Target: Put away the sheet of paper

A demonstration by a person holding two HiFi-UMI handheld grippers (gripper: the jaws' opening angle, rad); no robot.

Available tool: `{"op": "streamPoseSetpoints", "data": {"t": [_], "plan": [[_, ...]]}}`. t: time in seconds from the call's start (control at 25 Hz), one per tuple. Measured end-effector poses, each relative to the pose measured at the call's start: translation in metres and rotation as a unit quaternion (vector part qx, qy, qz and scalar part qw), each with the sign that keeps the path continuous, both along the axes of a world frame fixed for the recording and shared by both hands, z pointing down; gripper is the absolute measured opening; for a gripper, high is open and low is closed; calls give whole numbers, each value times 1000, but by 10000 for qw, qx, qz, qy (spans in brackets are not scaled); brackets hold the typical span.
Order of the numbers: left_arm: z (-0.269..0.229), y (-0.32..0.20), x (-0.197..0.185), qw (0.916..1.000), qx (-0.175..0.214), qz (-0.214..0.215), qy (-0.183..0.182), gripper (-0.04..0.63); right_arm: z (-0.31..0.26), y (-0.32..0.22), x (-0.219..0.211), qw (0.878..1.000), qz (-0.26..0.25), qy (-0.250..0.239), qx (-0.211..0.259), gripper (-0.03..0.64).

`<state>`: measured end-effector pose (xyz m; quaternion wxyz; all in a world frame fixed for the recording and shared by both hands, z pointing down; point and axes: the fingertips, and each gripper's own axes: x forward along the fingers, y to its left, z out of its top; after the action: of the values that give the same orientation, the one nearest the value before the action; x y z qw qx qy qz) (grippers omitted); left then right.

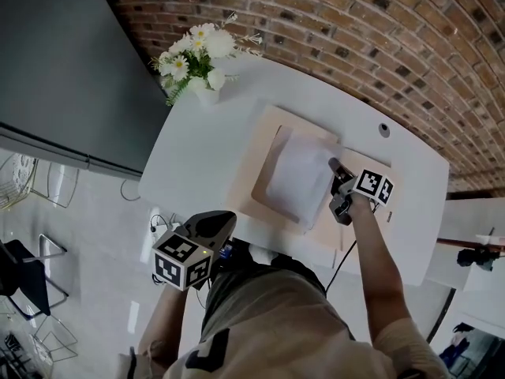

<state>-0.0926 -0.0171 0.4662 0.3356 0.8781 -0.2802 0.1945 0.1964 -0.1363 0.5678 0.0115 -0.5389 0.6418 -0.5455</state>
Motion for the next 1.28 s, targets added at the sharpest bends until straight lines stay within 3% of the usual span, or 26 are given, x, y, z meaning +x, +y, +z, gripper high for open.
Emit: {"op": "streamPoseSetpoints", "data": {"t": [0.52, 1.28], "plan": [[4, 0, 0, 9998, -116, 137, -49, 17, 10, -15, -15, 9999, -62, -101, 32, 24], [11, 4, -13, 9997, -233, 6, -126, 17, 21, -33, -41, 9992, -172, -337, 105, 24]]}}
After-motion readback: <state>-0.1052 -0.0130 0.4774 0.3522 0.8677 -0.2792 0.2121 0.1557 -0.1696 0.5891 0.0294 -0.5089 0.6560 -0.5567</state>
